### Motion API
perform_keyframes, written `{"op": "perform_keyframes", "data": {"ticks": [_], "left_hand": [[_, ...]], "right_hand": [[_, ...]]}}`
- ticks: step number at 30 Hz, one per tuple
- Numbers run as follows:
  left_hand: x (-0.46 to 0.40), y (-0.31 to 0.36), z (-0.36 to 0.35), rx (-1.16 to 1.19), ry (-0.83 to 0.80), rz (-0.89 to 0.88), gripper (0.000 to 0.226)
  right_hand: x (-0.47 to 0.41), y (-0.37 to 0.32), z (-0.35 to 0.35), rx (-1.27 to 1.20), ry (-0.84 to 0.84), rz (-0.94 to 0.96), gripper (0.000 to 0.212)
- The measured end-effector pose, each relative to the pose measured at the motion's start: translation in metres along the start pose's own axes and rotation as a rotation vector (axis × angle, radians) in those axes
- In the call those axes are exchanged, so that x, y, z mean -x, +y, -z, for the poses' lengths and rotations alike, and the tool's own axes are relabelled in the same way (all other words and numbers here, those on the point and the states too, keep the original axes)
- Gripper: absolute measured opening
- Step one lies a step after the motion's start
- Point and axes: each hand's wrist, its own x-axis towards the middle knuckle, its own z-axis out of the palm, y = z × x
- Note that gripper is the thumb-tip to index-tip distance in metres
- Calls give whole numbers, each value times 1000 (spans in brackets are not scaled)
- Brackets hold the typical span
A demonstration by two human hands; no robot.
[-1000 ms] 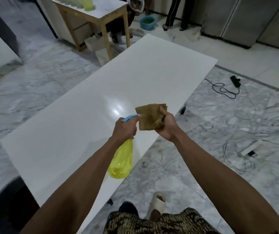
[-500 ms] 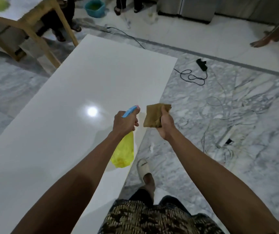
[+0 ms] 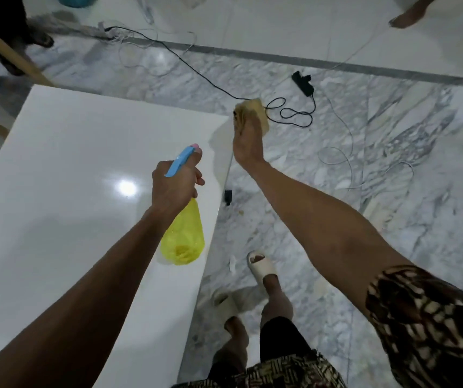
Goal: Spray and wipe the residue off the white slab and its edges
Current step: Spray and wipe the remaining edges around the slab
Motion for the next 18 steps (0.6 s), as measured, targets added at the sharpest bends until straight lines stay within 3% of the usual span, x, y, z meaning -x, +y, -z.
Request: {"op": "perform_keyframes", "data": {"ticks": [3, 5, 7, 10, 14, 18], "left_hand": [[-37, 18, -25, -16, 37, 15, 52], [-56, 31, -42, -31, 61, 24, 60], [-67, 37, -53, -42, 55, 44, 60], [-73, 38, -65, -48, 39, 59, 57], [-81, 42, -78, -81, 43, 31, 51], [-83, 43, -81, -123, 66, 45, 41]], "right_hand": [[-25, 40, -32, 552, -266, 208, 66], [-24, 56, -34, 571, -345, 248, 88], [-23, 54, -32, 508, -319, 238, 88], [-44, 38, -33, 399, -181, 197, 70], [-69, 22, -58, 422, -100, -15, 99], [-62, 33, -68, 574, 28, 112, 68]]}}
